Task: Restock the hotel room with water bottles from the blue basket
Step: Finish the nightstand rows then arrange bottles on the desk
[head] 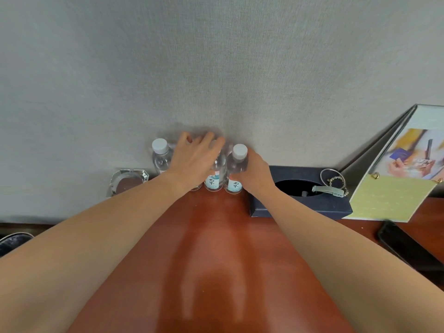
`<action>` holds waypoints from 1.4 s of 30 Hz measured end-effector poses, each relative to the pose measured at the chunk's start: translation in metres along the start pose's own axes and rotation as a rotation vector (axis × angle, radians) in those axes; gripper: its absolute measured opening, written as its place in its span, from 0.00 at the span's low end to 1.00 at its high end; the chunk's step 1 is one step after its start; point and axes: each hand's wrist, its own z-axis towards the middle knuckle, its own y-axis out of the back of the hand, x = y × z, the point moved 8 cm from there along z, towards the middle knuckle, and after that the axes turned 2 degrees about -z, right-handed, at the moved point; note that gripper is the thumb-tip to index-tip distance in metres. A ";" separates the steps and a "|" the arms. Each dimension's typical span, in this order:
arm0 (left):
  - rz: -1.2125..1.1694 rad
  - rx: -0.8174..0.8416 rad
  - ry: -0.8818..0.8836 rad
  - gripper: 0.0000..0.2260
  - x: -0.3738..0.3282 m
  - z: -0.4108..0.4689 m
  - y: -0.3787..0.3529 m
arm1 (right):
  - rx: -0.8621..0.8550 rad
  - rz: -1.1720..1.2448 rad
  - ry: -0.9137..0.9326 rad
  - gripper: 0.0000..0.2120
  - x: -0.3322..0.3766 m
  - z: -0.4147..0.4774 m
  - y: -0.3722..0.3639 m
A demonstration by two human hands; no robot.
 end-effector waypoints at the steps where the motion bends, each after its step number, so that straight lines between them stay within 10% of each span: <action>1: -0.007 -0.001 -0.001 0.28 0.001 0.000 0.000 | -0.016 0.013 -0.015 0.27 -0.001 -0.001 0.000; 42: -0.124 0.037 0.057 0.29 0.052 -0.035 0.041 | 0.002 -0.008 -0.190 0.39 0.013 -0.015 0.012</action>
